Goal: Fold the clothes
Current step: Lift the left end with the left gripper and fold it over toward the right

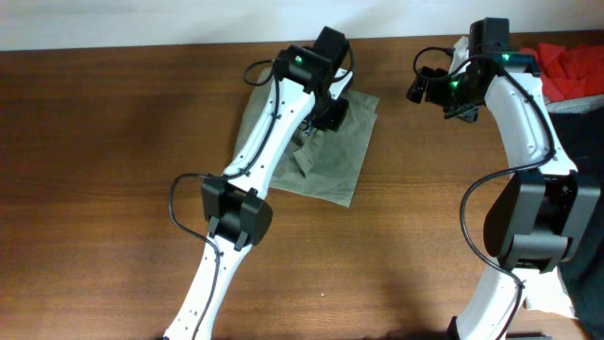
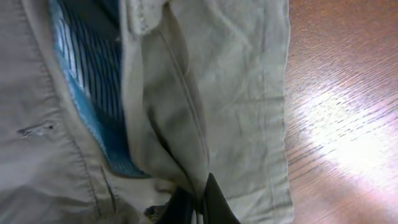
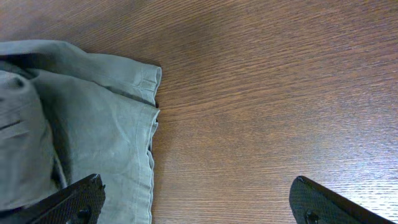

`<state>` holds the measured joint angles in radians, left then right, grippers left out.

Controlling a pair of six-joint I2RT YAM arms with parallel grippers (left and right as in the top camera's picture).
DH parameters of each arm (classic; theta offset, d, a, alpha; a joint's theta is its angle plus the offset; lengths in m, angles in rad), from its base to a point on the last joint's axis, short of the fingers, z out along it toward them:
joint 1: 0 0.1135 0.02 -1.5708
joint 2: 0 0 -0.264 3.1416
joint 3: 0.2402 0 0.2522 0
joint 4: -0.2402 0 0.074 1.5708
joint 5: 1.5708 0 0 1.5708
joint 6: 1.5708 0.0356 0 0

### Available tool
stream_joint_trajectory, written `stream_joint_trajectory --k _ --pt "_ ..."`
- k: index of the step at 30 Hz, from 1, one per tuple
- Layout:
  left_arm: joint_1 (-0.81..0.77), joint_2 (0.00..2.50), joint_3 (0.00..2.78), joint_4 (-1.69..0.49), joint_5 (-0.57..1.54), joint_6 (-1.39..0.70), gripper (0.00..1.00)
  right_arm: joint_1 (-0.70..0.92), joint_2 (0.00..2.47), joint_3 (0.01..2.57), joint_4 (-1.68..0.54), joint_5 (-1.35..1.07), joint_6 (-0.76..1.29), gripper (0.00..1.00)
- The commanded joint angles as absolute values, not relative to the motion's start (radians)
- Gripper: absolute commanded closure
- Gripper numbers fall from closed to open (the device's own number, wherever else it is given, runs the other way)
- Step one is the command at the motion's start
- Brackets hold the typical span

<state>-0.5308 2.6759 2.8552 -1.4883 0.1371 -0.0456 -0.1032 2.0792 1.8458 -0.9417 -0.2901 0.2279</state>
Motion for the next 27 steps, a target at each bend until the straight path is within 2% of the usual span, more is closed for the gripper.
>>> stream_joint_trajectory --k 1,4,7,8,9,17,22,23,25,27 --pt "-0.532 2.676 2.860 -1.474 0.251 -0.029 0.98 -0.106 2.085 1.850 -0.942 -0.295 0.217 0.01" --pt "-0.541 2.678 2.860 -1.473 0.251 -0.029 0.98 -0.106 2.085 1.850 -0.942 -0.295 0.217 0.01" --pt "-0.554 2.682 2.860 -1.474 0.251 -0.029 0.79 -0.106 2.085 1.850 -0.942 -0.295 0.217 0.01" --pt "-0.559 2.685 2.860 -1.474 0.251 -0.029 0.62 -0.106 2.085 1.850 -0.942 -0.295 0.217 0.01" --pt "-0.564 2.685 2.860 -1.474 0.252 -0.029 0.56 -0.106 2.085 1.850 -0.942 -0.295 0.217 0.01" --pt "-0.528 2.680 2.886 -1.478 0.244 0.023 0.51 -0.106 2.085 1.850 -0.942 -0.295 0.217 0.01" --pt "-0.345 2.679 2.881 -1.489 0.108 0.020 0.51 -0.106 2.085 1.850 -0.942 -0.295 0.217 0.01" --pt "-0.299 2.683 2.881 -1.490 0.109 0.020 0.47 -0.106 2.085 1.850 -0.942 -0.295 0.217 0.01" --pt "-0.247 2.695 2.881 -1.490 0.123 0.022 0.28 -0.106 2.085 1.850 -0.942 -0.295 0.217 0.01" --pt "-0.178 2.724 2.881 -1.490 0.273 0.110 0.02 -0.106 2.085 1.850 -0.942 -0.295 0.217 0.01"
